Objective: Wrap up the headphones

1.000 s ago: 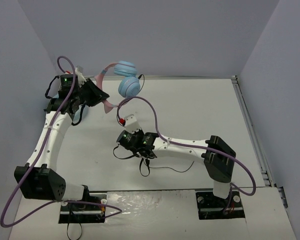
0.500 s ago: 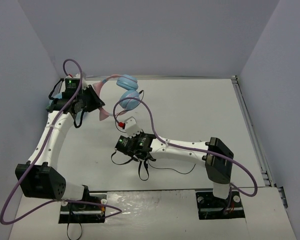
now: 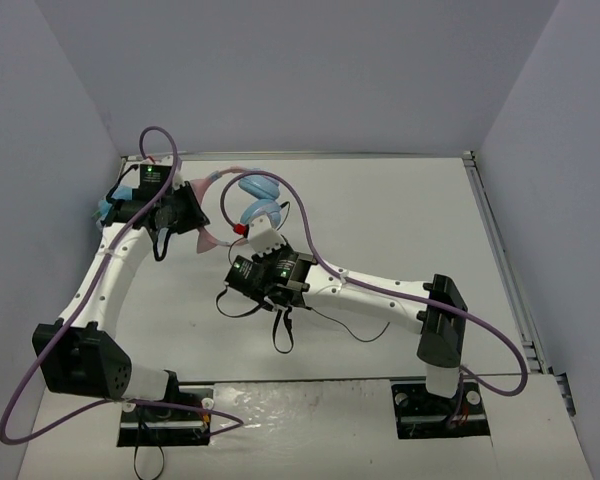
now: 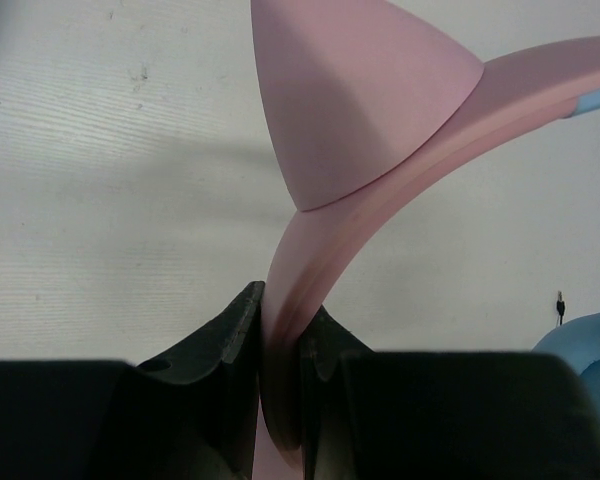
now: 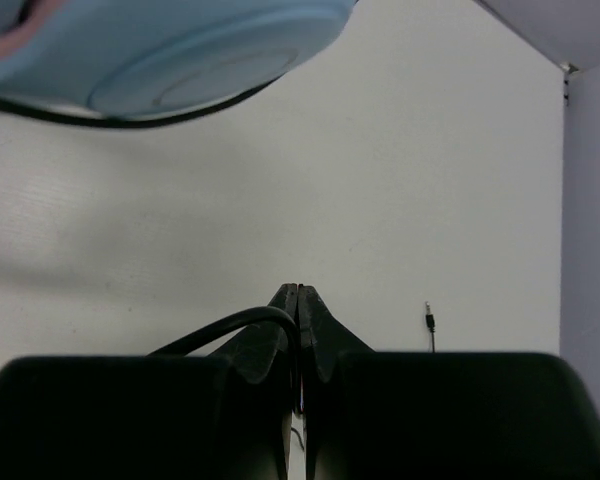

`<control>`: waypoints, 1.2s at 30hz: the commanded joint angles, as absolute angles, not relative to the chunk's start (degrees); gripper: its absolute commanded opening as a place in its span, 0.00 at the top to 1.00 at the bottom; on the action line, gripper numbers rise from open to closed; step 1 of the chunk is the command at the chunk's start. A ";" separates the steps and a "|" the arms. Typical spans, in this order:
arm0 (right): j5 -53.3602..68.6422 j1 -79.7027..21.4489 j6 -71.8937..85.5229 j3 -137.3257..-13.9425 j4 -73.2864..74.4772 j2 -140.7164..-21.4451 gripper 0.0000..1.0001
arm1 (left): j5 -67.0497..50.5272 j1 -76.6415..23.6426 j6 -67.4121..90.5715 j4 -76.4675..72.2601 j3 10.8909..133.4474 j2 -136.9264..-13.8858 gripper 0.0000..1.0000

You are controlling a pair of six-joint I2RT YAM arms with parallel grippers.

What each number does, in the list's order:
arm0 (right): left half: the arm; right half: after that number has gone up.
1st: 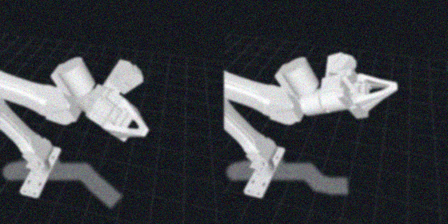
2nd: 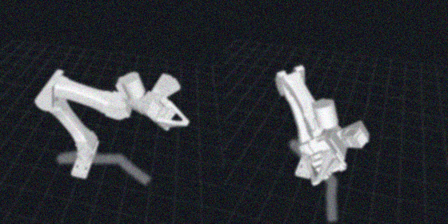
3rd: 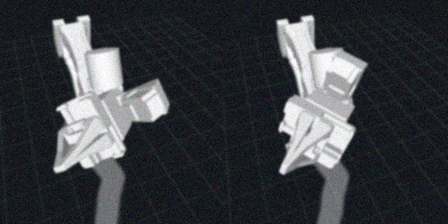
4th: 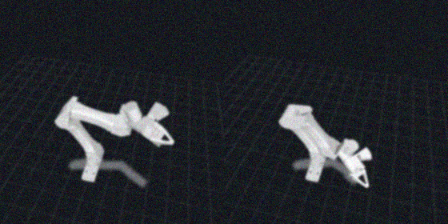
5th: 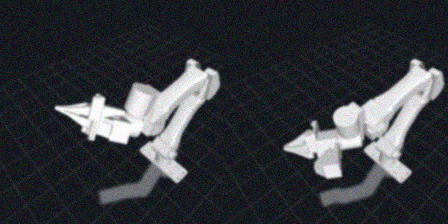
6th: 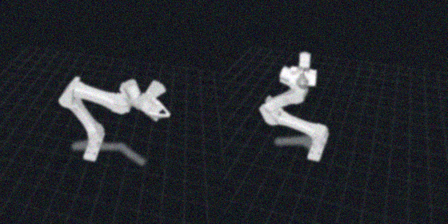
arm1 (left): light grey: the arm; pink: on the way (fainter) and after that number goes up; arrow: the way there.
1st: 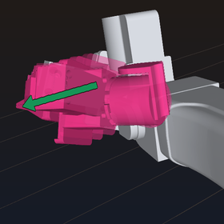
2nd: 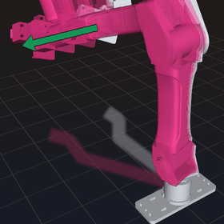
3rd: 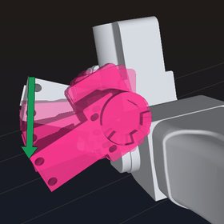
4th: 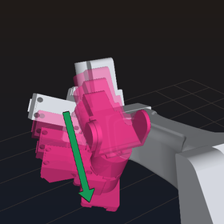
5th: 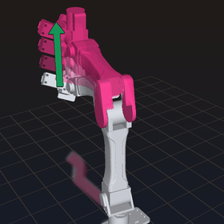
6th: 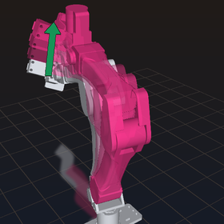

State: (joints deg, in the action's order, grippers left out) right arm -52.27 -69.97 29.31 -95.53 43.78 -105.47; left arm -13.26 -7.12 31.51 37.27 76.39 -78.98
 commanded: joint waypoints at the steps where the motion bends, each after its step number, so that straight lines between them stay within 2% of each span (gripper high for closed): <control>1: -61.71 -70.14 27.65 -101.54 48.50 -105.44 1.00 | -14.41 -9.01 30.26 35.30 78.13 -77.43 1.00; 7: -67.54 -70.22 25.56 -106.01 50.18 -106.79 1.00 | -13.71 -11.77 28.39 37.13 77.53 -77.61 1.00; 20: -75.12 -70.22 23.49 -107.76 49.82 -106.08 1.00 | -14.81 -17.39 26.16 38.06 75.33 -78.15 1.00; 27: -77.14 -69.99 18.02 -107.62 45.07 -105.46 1.00 | -17.92 -21.27 24.60 38.12 75.66 -78.01 1.00; 36: -77.61 -67.69 8.08 -100.40 32.64 -98.88 1.00 | -19.60 -24.43 22.68 39.90 74.97 -74.97 1.00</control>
State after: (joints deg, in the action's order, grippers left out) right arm -73.56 -69.16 13.34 -102.34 39.70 -105.06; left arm -16.61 -23.50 23.78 41.34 73.19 -79.17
